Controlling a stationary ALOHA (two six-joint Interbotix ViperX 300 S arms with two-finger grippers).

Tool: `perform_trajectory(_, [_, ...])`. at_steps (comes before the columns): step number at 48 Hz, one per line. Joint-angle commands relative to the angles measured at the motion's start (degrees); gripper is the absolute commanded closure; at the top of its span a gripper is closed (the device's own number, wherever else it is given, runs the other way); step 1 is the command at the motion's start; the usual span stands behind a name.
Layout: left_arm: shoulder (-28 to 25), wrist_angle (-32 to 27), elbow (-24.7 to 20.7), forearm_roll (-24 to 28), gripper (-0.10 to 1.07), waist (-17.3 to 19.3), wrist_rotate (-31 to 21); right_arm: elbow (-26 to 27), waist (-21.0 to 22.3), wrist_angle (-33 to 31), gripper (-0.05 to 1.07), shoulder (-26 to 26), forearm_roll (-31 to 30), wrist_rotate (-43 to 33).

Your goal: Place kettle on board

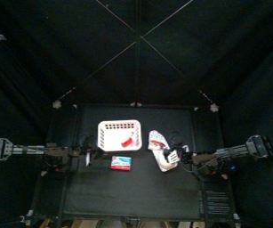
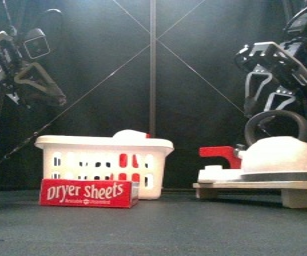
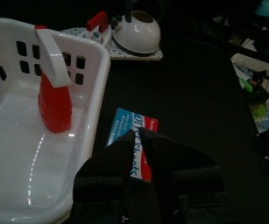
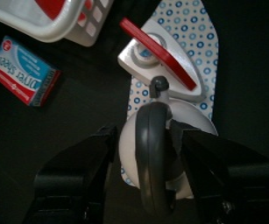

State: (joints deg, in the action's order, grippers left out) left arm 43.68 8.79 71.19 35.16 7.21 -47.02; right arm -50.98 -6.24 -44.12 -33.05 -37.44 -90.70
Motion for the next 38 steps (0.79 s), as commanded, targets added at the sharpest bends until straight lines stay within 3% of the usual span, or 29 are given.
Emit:
perform_trajectory(1, [-0.09, 0.26, -0.79, 0.09, 0.38, 0.09, 0.09, 1.76, 0.18, 0.26, 0.16, -1.32, -3.08, 0.00])
perform_trajectory(9, [-0.09, 0.26, -1.49, 0.00, 0.38, 0.88, 0.53, 1.32, 0.18, 2.81, 0.16, -3.78, -10.81, -0.53])
perform_trajectory(21, [-0.62, 1.32, -1.14, 0.18, 0.38, 0.88, 2.29, -1.85, 3.25, 13.97, 0.17, -4.39, -24.35, -1.32])
perform_trajectory(38, [-1.49, 3.78, -2.46, -0.35, 0.38, 0.79, 4.75, -2.46, 7.82, 15.56, 0.17, -3.69, -32.52, -1.49])
